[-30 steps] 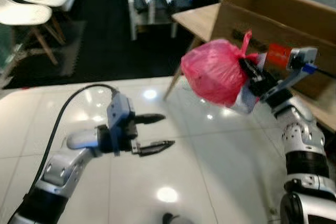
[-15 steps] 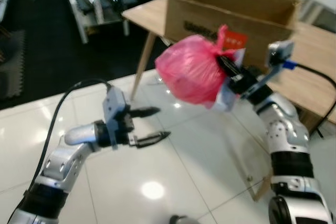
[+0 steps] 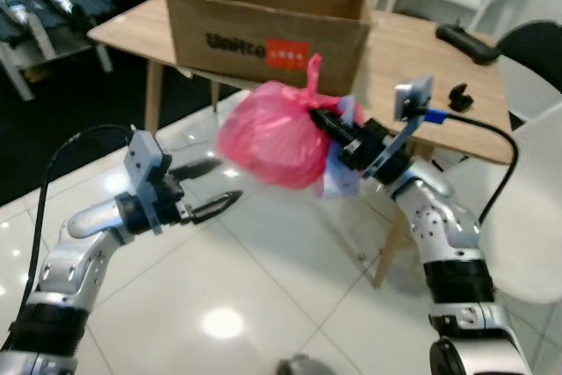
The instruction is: Picking trash to rubbish bin
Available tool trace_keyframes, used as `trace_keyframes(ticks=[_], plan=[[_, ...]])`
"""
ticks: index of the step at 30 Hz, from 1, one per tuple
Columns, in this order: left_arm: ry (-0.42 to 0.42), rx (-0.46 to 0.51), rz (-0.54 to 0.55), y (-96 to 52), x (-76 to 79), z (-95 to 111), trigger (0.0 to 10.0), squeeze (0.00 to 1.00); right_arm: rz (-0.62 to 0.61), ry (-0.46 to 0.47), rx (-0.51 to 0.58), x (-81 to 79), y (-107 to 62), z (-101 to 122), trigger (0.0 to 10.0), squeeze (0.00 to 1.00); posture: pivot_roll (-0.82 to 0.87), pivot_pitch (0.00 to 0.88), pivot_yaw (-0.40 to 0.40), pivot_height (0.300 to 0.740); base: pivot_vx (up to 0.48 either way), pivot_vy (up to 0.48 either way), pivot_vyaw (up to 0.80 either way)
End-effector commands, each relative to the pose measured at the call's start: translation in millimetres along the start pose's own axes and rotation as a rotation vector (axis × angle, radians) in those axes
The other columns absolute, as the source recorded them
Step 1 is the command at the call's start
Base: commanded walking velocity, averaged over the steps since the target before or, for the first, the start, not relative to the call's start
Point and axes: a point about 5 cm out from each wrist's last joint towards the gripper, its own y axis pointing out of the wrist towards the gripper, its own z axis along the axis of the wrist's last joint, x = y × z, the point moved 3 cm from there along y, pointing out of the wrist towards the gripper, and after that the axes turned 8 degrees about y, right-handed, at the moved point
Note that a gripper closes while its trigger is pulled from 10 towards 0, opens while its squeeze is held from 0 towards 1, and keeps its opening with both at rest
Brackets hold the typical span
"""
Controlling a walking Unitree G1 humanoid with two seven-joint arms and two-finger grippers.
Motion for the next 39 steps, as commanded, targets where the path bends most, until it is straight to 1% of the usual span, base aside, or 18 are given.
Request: trace_keyframes(ticks=[1, 4, 8, 12, 15, 17, 18, 23, 30, 34, 39], plan=[[0.006, -0.004, -0.004, -5.6, -0.7, 0.3, 10.0, 0.00, 0.029, -0.017, 0.024, -5.5, 2.8, 8.9, 10.0, 0.00, -0.02, 0.080, -0.019, 0.740, 0.000, 0.000, -0.77], [0.012, -0.022, 0.031, -18.3, -7.7, -1.6, 10.0, 0.00, 0.049, -0.003, 0.011, -11.9, 8.1, 3.3, 10.0, 0.00, -0.02, 0.077, -0.021, 0.740, 0.000, 0.000, -0.77], [0.020, -0.024, 0.054, -24.1, -12.0, -0.7, 10.0, 0.00, 0.050, 0.004, 0.005, -13.3, 9.4, 0.5, 10.0, 0.00, -0.01, 0.078, -0.021, 0.740, 0.000, 0.000, -0.77], [0.023, -0.013, 0.058, -24.7, -12.3, 1.7, 10.0, 0.00, 0.039, 0.006, 0.005, -12.2, 9.7, -0.5, 10.0, 0.00, -0.01, 0.081, -0.021, 0.740, 0.000, 0.000, -0.77], [0.022, 0.005, 0.060, -19.5, -9.9, 3.0, 10.0, 0.00, 0.018, 0.003, 0.020, -9.0, 9.8, 1.3, 10.0, 0.00, 0.00, 0.082, -0.019, 0.740, 0.000, 0.000, 0.00], [0.014, 0.039, 0.076, -14.3, -10.2, 5.4, 10.0, 0.00, 0.016, 0.000, 0.035, -8.6, 10.1, 4.8, 10.0, 0.00, 0.00, 0.084, -0.018, 0.740, 0.000, 0.000, 0.00], [0.014, 0.039, 0.076, -14.3, -10.2, 5.4, 10.0, 0.00, 0.016, 0.000, 0.035, -8.6, 10.1, 4.8, 10.0, 0.00, 0.00, 0.084, -0.018, 0.740, 0.000, 0.000, 0.00], [0.028, 0.081, 0.132, -7.3, -16.2, 10.2, 10.0, 0.00, 0.027, -0.015, 0.056, -9.2, 11.5, 12.4, 10.0, 0.00, 0.00, 0.085, -0.017, 0.740, 0.319, 0.000, 0.00], [0.032, 0.089, 0.148, -6.4, -19.1, 11.0, 10.0, 0.00, 0.059, -0.037, 0.063, -12.8, 14.3, 14.9, 10.0, 0.00, 0.00, 0.083, -0.018, 0.740, 0.333, 0.000, 0.00], [0.035, 0.095, 0.148, -5.2, -19.3, 11.5, 10.0, 0.00, 0.071, -0.046, 0.065, -14.9, 15.4, 16.1, 10.0, 0.00, 0.01, 0.082, -0.018, 0.740, 0.356, 0.000, 0.79], [0.036, 0.100, 0.145, -3.2, -18.5, 12.6, 10.0, 0.00, 0.087, -0.049, 0.081, -16.3, 14.0, 23.2, 10.0, 0.00, 0.00, 0.081, -0.018, 0.740, 0.365, 0.000, 0.79]])
